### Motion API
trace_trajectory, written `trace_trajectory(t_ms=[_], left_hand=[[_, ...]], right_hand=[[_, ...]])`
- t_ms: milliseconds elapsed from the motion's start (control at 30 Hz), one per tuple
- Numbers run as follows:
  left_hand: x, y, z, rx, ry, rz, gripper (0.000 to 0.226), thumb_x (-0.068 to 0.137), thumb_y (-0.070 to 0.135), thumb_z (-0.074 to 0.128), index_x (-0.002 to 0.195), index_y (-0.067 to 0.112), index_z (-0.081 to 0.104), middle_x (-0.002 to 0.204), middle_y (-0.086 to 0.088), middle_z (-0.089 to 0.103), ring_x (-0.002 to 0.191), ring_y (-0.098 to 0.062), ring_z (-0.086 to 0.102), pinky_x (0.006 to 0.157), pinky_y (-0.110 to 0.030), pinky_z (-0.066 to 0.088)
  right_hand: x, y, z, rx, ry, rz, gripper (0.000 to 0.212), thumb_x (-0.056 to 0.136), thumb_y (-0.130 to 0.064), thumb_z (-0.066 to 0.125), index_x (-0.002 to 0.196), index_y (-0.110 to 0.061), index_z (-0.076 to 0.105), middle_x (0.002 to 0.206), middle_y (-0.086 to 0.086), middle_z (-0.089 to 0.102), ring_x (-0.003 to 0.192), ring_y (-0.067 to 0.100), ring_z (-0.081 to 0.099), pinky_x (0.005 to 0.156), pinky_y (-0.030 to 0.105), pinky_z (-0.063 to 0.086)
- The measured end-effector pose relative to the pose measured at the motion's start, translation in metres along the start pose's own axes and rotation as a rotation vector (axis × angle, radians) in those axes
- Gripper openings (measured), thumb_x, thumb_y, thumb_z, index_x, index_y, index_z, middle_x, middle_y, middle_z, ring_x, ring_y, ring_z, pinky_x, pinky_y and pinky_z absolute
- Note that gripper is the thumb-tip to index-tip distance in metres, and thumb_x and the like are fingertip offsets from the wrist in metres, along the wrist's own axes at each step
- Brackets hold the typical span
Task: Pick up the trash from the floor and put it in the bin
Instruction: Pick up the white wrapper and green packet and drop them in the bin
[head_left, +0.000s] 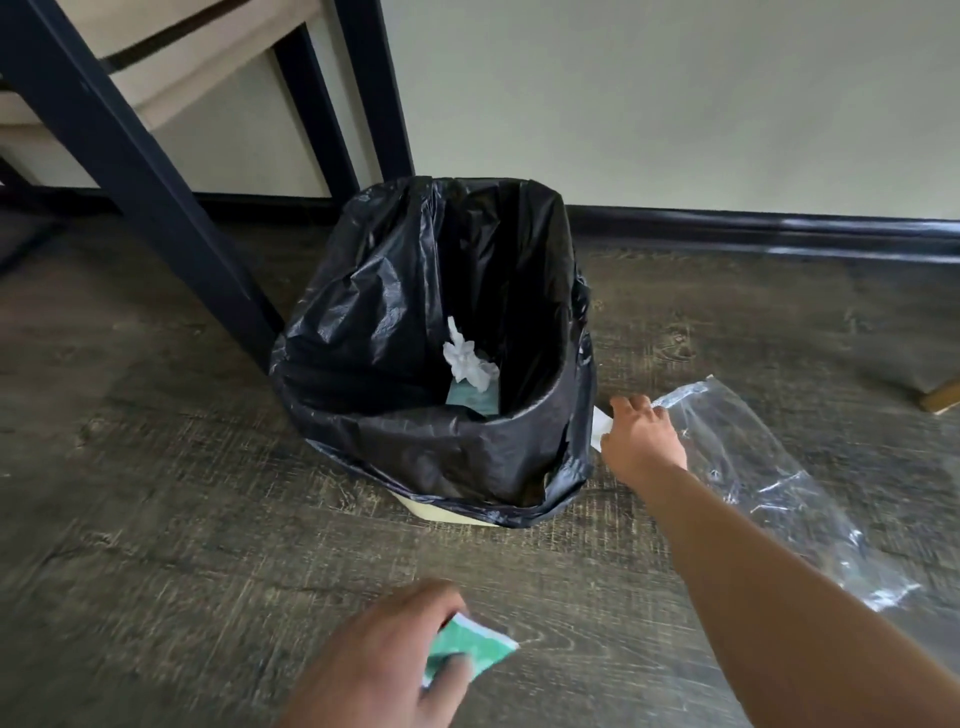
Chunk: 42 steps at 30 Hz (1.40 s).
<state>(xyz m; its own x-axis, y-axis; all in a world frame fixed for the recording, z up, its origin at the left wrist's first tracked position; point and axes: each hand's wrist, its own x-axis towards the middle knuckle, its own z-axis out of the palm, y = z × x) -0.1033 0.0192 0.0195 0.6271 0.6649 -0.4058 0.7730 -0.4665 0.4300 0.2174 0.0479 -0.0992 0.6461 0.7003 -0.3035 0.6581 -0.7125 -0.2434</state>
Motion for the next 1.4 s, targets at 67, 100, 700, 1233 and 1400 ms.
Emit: trace_trajectory(t_ms=[67,100,700,1233,1400], left_hand=[[-0.013,0.019,-0.047,-0.179,0.190,0.039,0.015,0.090,0.033,0.063,0.088,0.046,0.055,0.084,0.023,0.060,0.081,0.010,0.058,0.062,-0.017,0.047],[-0.018,0.023,-0.064,-0.275,0.260,-0.014,0.022,0.093,0.017,0.065,0.081,0.033,0.056,0.080,0.014,0.057,0.086,-0.001,0.055,0.072,-0.029,0.050],[0.065,0.041,-0.155,0.245,0.394,0.083,0.050,0.102,0.038,0.045,0.150,0.024,0.044,0.147,0.000,0.052,0.134,-0.027,0.050,0.106,-0.047,0.045],[-0.003,0.008,-0.108,0.506,0.449,0.302,0.068,0.095,0.046,0.050,0.155,0.018,0.033,0.149,-0.001,0.053,0.144,-0.023,0.045,0.128,-0.051,0.018],[0.000,0.004,-0.110,0.496,0.494,0.309,0.055,0.095,0.039,0.054,0.146,0.019,0.048,0.135,0.001,0.064,0.129,-0.021,0.058,0.124,-0.051,0.028]], right_hand=[[0.001,-0.003,0.004,-0.025,-0.021,0.020,0.045,0.097,-0.007,0.049,0.142,-0.006,0.046,0.139,0.019,0.053,0.131,0.039,0.052,0.105,0.048,0.050],[0.000,-0.005,0.005,-0.027,-0.038,0.032,0.042,0.097,-0.007,0.049,0.139,-0.005,0.047,0.134,0.020,0.058,0.126,0.039,0.057,0.102,0.047,0.051],[-0.122,0.073,-0.163,0.021,0.334,-0.091,0.020,0.092,-0.015,0.055,0.109,-0.012,0.064,0.116,0.019,0.071,0.096,0.044,0.070,0.069,0.039,0.045],[-0.146,-0.162,-0.220,-0.209,0.387,-0.626,0.045,0.093,-0.022,0.051,0.138,-0.017,0.058,0.131,0.011,0.062,0.118,0.037,0.059,0.095,0.046,0.046],[-0.130,-0.099,-0.225,-0.010,0.284,-0.520,0.051,0.094,-0.023,0.050,0.145,-0.020,0.053,0.142,0.009,0.059,0.129,0.035,0.059,0.108,0.048,0.047]])
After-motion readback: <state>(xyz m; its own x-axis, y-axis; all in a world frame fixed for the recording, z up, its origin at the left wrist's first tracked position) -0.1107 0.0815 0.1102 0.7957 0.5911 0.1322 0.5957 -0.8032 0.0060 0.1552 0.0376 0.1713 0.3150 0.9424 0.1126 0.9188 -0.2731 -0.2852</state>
